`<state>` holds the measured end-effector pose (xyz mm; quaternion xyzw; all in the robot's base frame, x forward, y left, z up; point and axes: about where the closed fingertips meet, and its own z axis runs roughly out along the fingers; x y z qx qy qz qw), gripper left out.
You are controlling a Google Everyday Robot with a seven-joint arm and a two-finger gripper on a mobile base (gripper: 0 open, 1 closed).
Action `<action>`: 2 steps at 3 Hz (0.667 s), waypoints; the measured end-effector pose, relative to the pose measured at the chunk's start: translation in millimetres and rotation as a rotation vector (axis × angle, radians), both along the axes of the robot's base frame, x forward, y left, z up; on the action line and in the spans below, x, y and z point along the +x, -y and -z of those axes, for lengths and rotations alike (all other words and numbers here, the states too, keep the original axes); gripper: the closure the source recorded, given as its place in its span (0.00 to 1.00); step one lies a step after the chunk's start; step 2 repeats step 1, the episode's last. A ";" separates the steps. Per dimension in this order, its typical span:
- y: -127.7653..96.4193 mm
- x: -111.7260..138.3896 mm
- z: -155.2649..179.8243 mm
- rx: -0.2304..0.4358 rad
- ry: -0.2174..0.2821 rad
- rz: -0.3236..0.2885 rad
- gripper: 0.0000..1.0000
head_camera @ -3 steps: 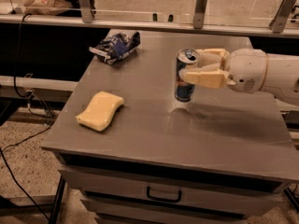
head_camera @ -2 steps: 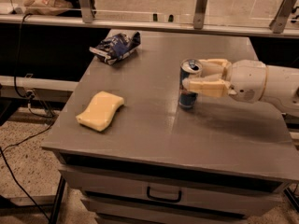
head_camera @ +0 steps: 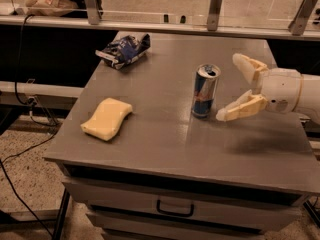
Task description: Place redbull can upright
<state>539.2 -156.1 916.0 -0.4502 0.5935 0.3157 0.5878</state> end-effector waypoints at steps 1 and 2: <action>-0.1 0.0 0.0 0.000 0.000 0.000 0.00; -0.1 0.0 0.0 0.000 0.000 0.000 0.00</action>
Offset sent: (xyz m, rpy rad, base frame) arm 0.0000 0.0000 0.0000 0.0000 0.0000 0.0000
